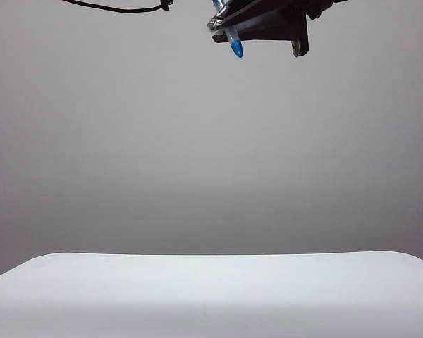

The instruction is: Pick up the pen and remove the cap.

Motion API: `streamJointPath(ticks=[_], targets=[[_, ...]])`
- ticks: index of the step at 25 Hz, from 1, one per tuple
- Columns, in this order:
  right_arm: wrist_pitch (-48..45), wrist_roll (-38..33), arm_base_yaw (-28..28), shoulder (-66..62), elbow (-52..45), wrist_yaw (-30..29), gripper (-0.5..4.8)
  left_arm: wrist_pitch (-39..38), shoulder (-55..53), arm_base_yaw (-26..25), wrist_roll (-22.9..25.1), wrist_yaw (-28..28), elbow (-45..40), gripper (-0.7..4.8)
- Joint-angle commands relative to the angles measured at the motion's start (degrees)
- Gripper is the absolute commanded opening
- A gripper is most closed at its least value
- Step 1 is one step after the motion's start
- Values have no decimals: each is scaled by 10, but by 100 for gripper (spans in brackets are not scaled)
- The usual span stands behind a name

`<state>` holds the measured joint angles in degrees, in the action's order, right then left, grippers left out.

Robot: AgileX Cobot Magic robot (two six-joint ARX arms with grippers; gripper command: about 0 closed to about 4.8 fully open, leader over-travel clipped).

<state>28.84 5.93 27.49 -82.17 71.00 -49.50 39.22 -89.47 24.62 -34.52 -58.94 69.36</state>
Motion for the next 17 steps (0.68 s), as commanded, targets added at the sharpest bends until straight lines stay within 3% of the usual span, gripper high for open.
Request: streamJointPath(ticks=[1, 4, 6, 7, 9, 12, 14, 15, 17], targets=[[-3, 3, 1, 2, 0, -1, -6, 7, 3, -11, 32, 33, 4, -6], [1, 3, 1, 2, -4, 25, -6, -2, 2, -43, 47, 64, 13, -6], [20, 3, 0, 2, -4, 87, -6, -30, 3, -73, 55, 85, 19, -6], [39, 3, 0, 2, -4, 156, -6, -87, 4, -108, 67, 96, 23, -6], [55, 3, 0, 0, -5, 216, -6, -169, 5, -136, 93, 104, 24, -6], [60, 3, -1, -8, -10, 248, -6, -373, 5, -154, 208, 169, 24, -6], [59, 3, -2, -17, -16, 279, -6, -521, 2, -153, 313, 271, 24, -6], [60, 0, -2, -34, -19, 319, -6, -628, -10, -144, 380, 357, 24, -6], [61, 0, -2, -55, -21, 354, -6, -698, -27, -128, 404, 400, 24, -6]])
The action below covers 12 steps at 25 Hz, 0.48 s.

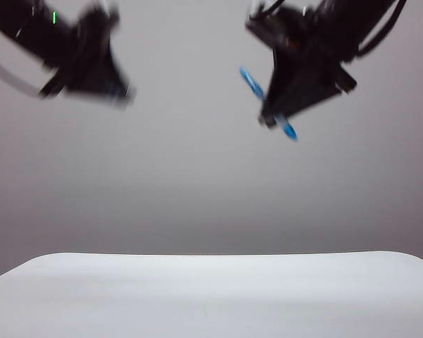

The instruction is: Pick up the pen and remove the cap.

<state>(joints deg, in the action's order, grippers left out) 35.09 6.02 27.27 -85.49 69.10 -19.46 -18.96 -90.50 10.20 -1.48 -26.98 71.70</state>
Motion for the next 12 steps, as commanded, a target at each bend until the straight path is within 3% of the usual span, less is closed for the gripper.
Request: streamJointPath(ticks=[1, 6, 12], targets=[[-2, 0, -1, -36, -3, 79, -6, -138, -24, 20, 72, 91, 0, -6], [-1, 0, -11, -121, -3, 107, -6, -194, -92, 57, 68, 167, 0, -6], [-2, 0, -30, -184, -3, 109, -6, -219, -177, 74, 71, 168, 0, -6]])
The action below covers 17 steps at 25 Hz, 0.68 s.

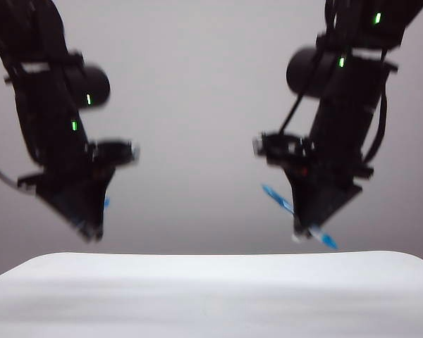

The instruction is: Pick up the pen and remove the cap.

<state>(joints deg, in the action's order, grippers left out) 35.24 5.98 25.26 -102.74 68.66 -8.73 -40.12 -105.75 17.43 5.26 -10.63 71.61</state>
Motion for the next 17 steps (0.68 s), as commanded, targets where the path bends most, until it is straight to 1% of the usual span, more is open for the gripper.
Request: streamJointPath(ticks=[1, 3, 5, 11, 12, 14, 17], targets=[[-3, 0, -14, -19, 1, 2, -6, -7, -40, 2, 3, 7, 1, -6], [0, 1, -23, -31, 1, 1, -6, -7, -60, 2, 3, 7, 2, -6], [9, 1, -41, -53, 1, 2, -6, -9, -82, 2, 3, 21, 2, -6], [26, 1, -77, -97, 1, 1, -6, -5, -92, 2, 3, 49, 4, -6], [27, 1, -81, -102, 1, 0, -6, -5, -92, 2, 2, 60, 4, -6], [29, 1, -86, -111, 0, 1, -5, -10, -92, 2, 3, 101, 4, -6], [29, 1, -86, -114, 0, 1, -5, -9, -93, 2, 1, 120, 4, -3]])
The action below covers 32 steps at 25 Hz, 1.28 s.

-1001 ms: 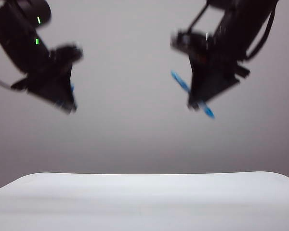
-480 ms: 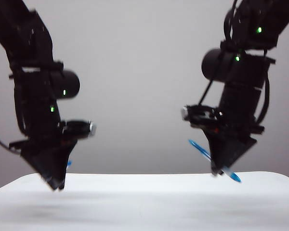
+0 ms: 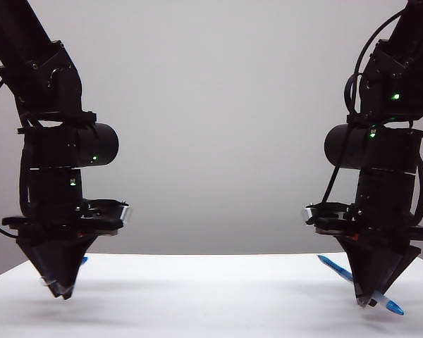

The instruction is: Pick up the pen and remove the cap.

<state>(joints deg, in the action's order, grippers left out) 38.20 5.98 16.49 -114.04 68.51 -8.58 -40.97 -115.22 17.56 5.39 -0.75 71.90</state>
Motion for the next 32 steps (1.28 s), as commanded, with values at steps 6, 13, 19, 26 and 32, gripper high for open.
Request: streamJointPath(ticks=[6, 13, 19, 26, 32], targets=[[-8, 0, 2, -2, 1, 13, 41, 1, 1, 0, -1, -2, 1, 101], [-12, 0, 2, -2, 1, 26, 182, -4, 1, 0, -1, -32, 1, 276], [-12, 0, 2, -2, 2, 25, 219, -7, 3, 0, 0, -31, 2, 323], [12, 0, 2, 50, 2, 8, 222, -85, 40, 0, 7, -29, 50, 323], [21, -22, 2, 195, 1, 8, 195, -116, 181, 0, 13, -33, 46, 317]])
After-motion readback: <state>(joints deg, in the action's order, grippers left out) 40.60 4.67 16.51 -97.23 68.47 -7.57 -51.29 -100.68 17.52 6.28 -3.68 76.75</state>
